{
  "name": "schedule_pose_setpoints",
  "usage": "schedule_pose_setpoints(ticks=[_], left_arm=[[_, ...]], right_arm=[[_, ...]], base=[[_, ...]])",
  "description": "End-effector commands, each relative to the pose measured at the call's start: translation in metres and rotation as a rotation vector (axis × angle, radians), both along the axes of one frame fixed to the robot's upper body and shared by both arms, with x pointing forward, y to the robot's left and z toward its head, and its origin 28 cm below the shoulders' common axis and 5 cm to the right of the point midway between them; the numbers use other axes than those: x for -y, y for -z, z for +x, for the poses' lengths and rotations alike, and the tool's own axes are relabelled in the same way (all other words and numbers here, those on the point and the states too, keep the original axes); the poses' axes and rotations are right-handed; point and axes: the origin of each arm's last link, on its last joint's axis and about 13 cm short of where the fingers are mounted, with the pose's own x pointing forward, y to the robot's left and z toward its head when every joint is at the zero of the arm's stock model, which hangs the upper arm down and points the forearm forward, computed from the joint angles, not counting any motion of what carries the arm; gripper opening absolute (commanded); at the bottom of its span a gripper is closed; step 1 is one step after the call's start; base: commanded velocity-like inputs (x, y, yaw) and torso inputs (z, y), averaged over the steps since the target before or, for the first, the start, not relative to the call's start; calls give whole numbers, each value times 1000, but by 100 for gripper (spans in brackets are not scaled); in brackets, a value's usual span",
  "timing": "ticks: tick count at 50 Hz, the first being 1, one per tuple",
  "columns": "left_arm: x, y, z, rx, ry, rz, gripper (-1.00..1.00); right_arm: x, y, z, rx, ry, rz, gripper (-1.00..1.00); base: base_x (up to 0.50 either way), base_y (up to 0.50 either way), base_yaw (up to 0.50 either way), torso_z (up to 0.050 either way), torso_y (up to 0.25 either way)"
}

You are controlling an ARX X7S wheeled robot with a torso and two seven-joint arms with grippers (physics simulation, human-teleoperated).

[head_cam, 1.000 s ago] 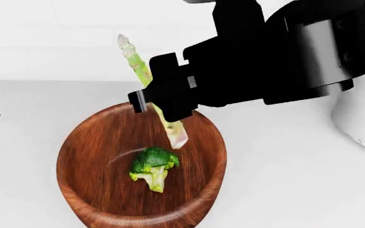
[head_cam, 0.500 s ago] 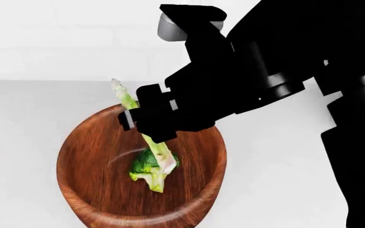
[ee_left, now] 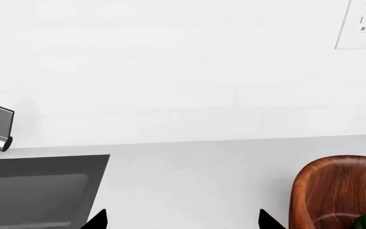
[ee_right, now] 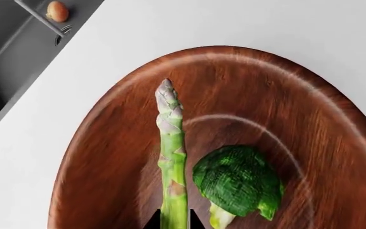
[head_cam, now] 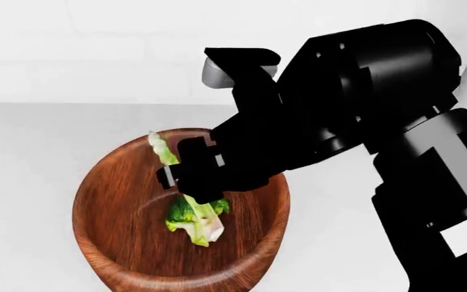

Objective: Pick the broccolis and asparaguss from the sink and place them in one bowl. Place the onion in the other bowl. Then turn off the sink faucet.

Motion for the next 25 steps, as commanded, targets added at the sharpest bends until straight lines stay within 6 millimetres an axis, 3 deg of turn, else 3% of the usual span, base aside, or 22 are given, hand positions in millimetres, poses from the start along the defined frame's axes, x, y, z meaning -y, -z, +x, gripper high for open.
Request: schedule_pose_setpoints(ticks=[1, 6, 7, 16, 25], left_arm=[[0, 0, 2, 16, 11, -19, 100], [0, 0, 3, 16, 11, -25, 100], [0, 1, 3, 15, 10, -25, 100], [0, -2, 2, 17, 8, -26, 100], [2, -1, 4, 11, 13, -24, 100]], right_arm=[[-4, 16, 9, -13, -9, -1, -100], [-4, 17, 9, -12, 0, -9, -100], [-4, 15, 10, -5, 1, -13, 100], [-6, 10, 8, 15, -4, -7, 100], [-2, -28, 7, 134, 6, 38, 100]], base=[[0, 0, 0, 0, 0], [0, 0, 0, 0, 0], [0, 0, 0, 0, 0], [0, 0, 0, 0, 0], [0, 0, 0, 0, 0]])
